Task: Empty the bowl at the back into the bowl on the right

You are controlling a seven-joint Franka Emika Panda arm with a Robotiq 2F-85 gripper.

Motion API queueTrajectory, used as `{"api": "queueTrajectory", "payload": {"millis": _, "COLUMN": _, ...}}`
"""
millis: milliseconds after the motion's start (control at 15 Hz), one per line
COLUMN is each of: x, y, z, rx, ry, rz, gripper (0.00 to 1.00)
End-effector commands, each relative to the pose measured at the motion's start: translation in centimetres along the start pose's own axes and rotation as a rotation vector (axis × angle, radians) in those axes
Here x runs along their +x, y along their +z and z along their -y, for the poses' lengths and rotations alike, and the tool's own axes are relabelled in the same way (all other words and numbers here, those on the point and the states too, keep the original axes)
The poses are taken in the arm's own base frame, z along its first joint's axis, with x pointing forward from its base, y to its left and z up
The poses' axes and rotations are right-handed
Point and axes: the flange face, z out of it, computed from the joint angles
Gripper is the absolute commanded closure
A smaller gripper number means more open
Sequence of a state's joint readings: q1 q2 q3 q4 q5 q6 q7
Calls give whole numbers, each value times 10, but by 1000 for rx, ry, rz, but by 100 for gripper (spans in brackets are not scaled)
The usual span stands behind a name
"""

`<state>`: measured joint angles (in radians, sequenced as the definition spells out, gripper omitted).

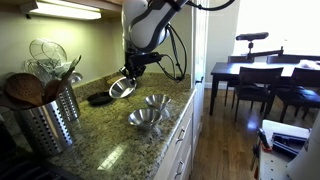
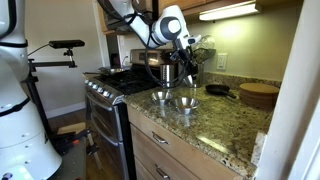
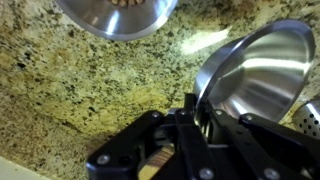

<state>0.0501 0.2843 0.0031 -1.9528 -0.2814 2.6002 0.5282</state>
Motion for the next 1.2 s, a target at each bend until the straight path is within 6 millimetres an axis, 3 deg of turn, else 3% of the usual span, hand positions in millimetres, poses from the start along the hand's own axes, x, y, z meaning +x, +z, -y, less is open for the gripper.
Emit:
{"api": "queueTrajectory", "payload": {"millis": 0, "x": 7, "y": 8, "z": 2, "rx": 34, "ry": 6, "rz": -11, "gripper": 92}}
{"api": "queueTrajectory", "payload": {"millis": 600, "x": -4, "y": 35, "z": 9, "rx": 14, "ry": -13, "rz": 29, "gripper": 92}}
{"api": "queueTrajectory", "payload": {"millis": 1133, "x": -14, "y": 45, "z": 21, "rx": 7, "ry": -63, "rz": 52, "gripper": 92}}
